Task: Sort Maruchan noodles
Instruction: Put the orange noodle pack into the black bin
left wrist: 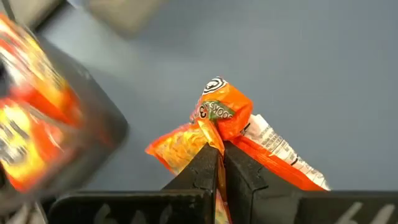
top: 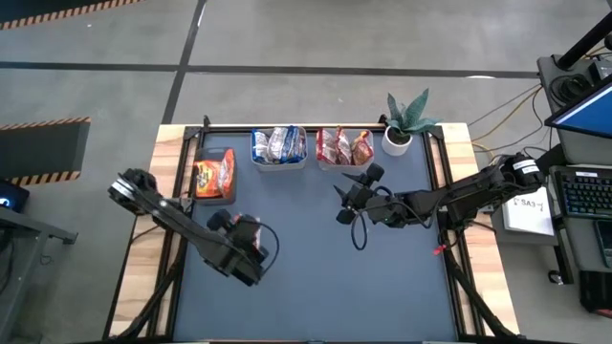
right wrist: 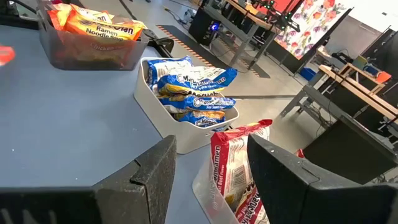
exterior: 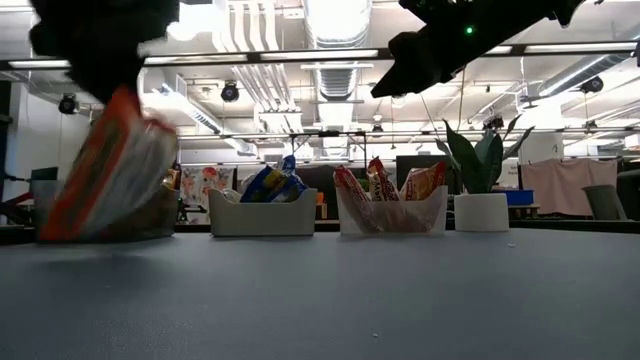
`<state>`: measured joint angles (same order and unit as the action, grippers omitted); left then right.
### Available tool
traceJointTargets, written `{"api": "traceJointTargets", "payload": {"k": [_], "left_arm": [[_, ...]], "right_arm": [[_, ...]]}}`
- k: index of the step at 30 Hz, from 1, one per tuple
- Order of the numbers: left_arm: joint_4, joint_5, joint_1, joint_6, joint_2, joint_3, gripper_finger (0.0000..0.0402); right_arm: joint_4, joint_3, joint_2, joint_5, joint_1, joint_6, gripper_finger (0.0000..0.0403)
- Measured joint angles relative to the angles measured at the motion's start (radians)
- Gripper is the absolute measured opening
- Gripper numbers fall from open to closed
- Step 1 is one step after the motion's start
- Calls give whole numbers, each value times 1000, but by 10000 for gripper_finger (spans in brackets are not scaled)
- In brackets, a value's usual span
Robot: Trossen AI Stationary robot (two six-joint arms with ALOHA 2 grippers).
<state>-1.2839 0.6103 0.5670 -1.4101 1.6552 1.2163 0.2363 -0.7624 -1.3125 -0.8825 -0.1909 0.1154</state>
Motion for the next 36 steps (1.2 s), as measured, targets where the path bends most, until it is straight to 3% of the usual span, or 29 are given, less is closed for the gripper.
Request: {"api": "traceJointTargets", "payload": {"k": [9, 17, 26, 31, 36], "left_arm": [[-61, 304, -16, 22, -276, -1, 0], [-263, 393, -132, 28, -473, -1, 0], [-287, 350, -478, 283, -592, -1, 0], [-280, 307, -695, 442, -581, -1, 0], [-271, 212, -830, 564, -532, -1, 0]], "right_arm": [[-4, 0, 0, 0, 0, 0, 187], [-17, 0, 0, 0, 0, -1, 187], [-17, 0, 0, 0, 2, -2, 187], [-20, 0, 0, 0, 2, -3, 187], [-20, 0, 0, 0, 2, -4, 187]]}}
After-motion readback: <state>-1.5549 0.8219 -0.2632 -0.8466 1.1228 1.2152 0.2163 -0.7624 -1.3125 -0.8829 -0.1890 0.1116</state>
